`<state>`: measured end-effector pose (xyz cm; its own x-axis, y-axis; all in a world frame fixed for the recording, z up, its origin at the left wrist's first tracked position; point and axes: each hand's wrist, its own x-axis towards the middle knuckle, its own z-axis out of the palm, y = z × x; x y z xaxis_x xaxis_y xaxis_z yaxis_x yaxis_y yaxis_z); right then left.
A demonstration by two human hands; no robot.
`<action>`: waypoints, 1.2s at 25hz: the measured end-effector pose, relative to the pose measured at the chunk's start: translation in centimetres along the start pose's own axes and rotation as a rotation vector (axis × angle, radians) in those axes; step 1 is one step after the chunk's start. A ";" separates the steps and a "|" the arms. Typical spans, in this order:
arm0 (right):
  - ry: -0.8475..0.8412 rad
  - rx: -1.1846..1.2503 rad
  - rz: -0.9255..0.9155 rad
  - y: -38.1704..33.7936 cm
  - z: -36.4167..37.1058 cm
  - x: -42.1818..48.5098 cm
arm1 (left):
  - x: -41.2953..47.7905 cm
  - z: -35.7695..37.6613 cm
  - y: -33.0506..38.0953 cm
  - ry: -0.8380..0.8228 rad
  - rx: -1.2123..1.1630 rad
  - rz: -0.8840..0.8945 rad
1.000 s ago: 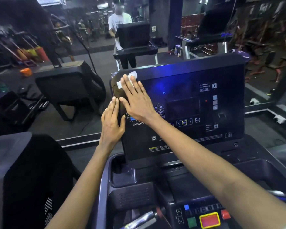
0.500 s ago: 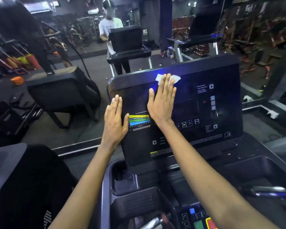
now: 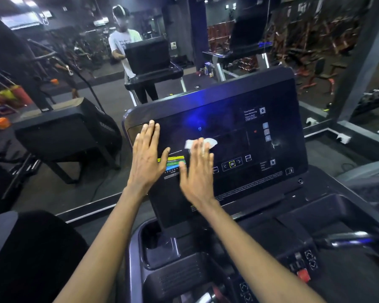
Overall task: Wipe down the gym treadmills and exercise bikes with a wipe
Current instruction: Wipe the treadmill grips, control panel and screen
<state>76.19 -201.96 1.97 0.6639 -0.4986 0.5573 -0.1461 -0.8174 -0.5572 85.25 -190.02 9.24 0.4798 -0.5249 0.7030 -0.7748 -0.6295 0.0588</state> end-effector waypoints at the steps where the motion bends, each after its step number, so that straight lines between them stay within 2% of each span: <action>1: -0.051 -0.022 -0.066 -0.5 0.3 -0.8 | 0.1 0.0 0.0 0.002 0.006 0.009; 4: -0.083 -0.118 -0.082 1.6 0.2 -1.9 | 0.0 0.1 0.4 0.008 0.026 0.037; 8: -0.034 -0.145 0.184 6.6 -0.6 -4.8 | -0.5 1.0 1.3 -0.071 0.030 0.108; 13: -0.140 -0.168 0.101 8.8 -0.8 -8.9 | 0.0 1.9 2.6 -0.075 0.020 0.093; 18: -0.087 -0.115 0.360 11.4 -0.9 -10.4 | 0.1 1.7 2.6 -0.088 0.038 0.086; 22: -0.110 -0.007 0.232 9.2 -0.3 -10.4 | 0.9 1.4 2.6 -0.069 0.037 0.075; 25: -0.102 0.035 0.089 7.6 -0.9 -6.1 | 1.8 0.7 2.2 -0.068 0.028 0.050; 30: -0.094 -0.059 -0.181 4.9 -2.4 1.7 | 3.3 -0.3 1.7 -0.076 0.065 0.053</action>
<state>74.85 -207.51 1.69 0.7481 -0.3152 0.5840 -0.0593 -0.9083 -0.4142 85.40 -192.63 11.86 0.4710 -0.5986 0.6480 -0.7728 -0.6342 -0.0242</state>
